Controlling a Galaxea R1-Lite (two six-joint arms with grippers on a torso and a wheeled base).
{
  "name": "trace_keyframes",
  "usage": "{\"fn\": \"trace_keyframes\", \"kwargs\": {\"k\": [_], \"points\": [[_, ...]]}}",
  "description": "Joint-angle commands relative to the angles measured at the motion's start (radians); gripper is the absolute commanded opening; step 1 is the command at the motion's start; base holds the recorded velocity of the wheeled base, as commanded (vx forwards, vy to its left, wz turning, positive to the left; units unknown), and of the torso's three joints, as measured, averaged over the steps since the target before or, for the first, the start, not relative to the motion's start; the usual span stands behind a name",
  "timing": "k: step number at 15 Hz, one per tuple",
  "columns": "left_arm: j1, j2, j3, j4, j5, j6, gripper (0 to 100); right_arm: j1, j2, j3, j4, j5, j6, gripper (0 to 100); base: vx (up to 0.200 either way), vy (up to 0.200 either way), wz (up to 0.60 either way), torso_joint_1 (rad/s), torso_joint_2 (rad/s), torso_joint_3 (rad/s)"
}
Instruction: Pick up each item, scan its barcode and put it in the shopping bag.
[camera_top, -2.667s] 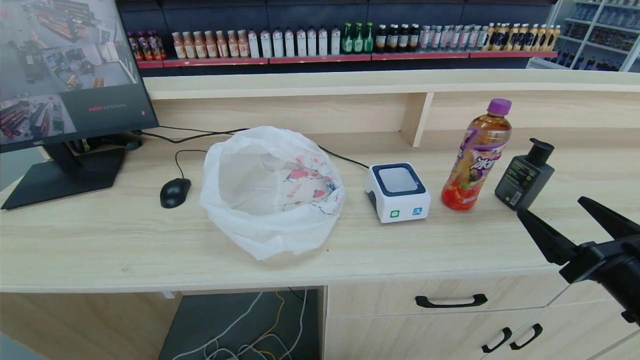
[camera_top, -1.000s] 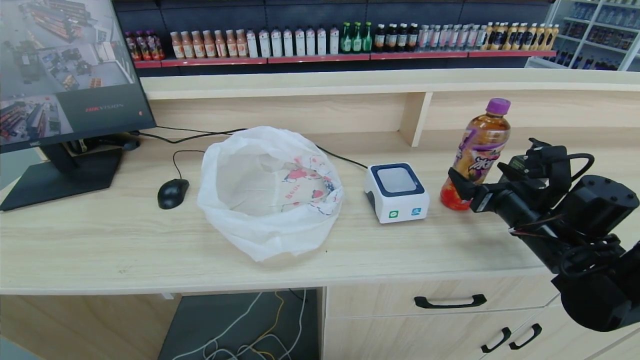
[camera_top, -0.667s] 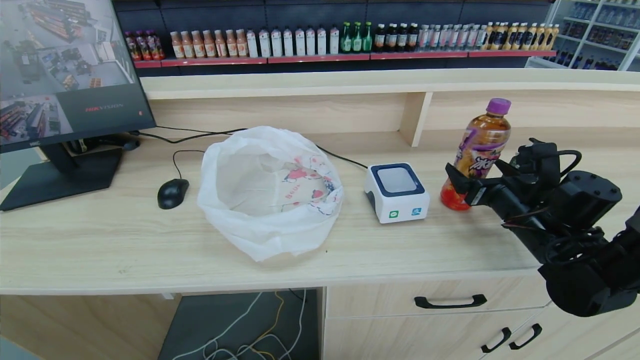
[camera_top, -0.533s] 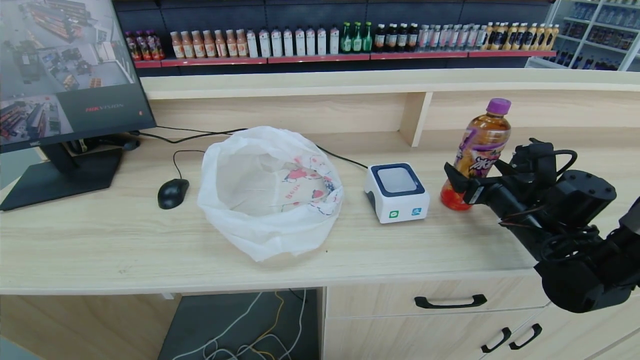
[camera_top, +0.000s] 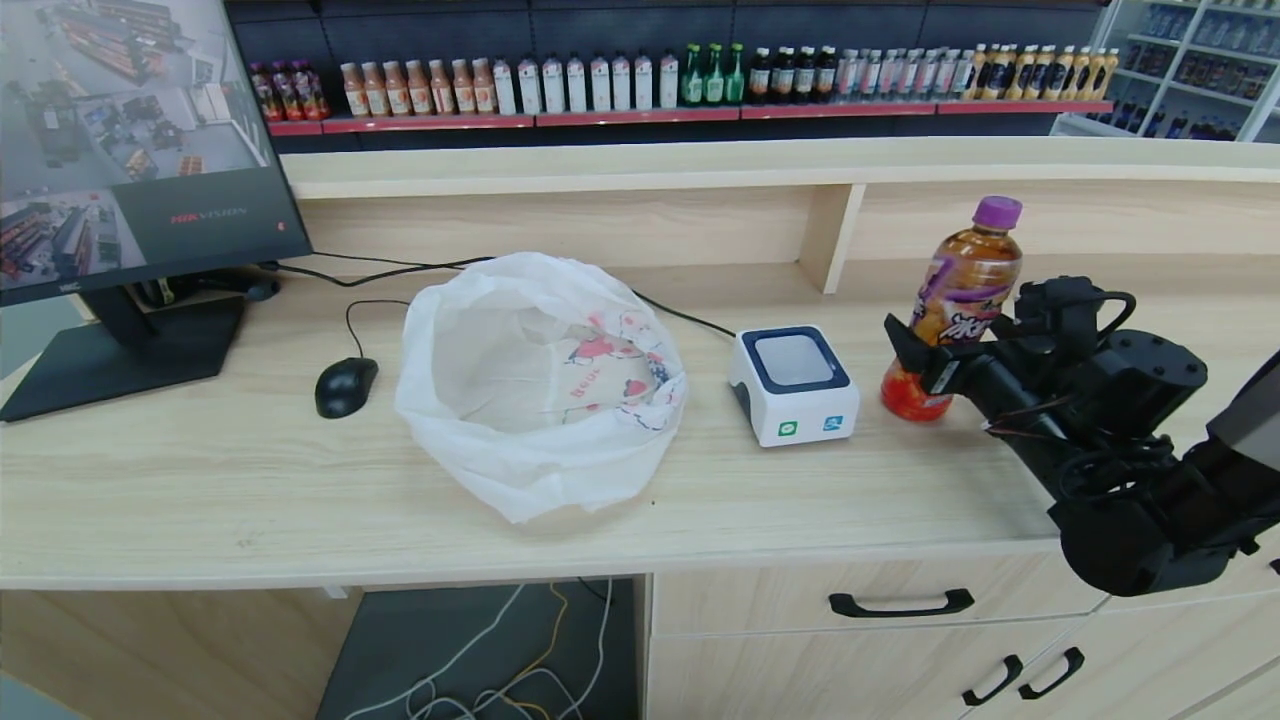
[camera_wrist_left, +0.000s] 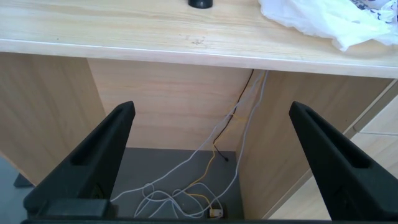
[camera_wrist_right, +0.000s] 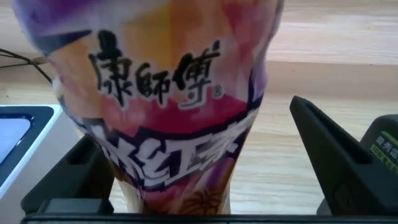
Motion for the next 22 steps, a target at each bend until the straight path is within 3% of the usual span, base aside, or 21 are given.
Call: {"fn": "trace_keyframes", "kwargs": {"k": [1,2,3,22], "points": [[0.001,0.000,0.000,0.000,0.000,0.000,100,-0.001,0.005,-0.009,-0.001,0.001,0.000,100,0.000,0.000,0.00,0.000,0.00,0.000],[0.001,0.000,0.000,0.000,0.000,0.000,100,-0.001,0.005,-0.009,-0.001,0.001,0.000,100,0.000,0.000,0.00,0.000,0.00,0.000],[0.001,0.000,0.000,0.000,0.000,0.000,100,-0.001,0.004,-0.010,-0.001,0.001,0.000,0,0.000,0.000,0.00,0.000,0.00,0.000],[0.001,0.000,0.000,0.000,0.000,0.000,100,-0.009,-0.027,0.005,-0.001,-0.001,0.000,0,0.000,0.000,0.00,0.000,0.00,0.000]]}}
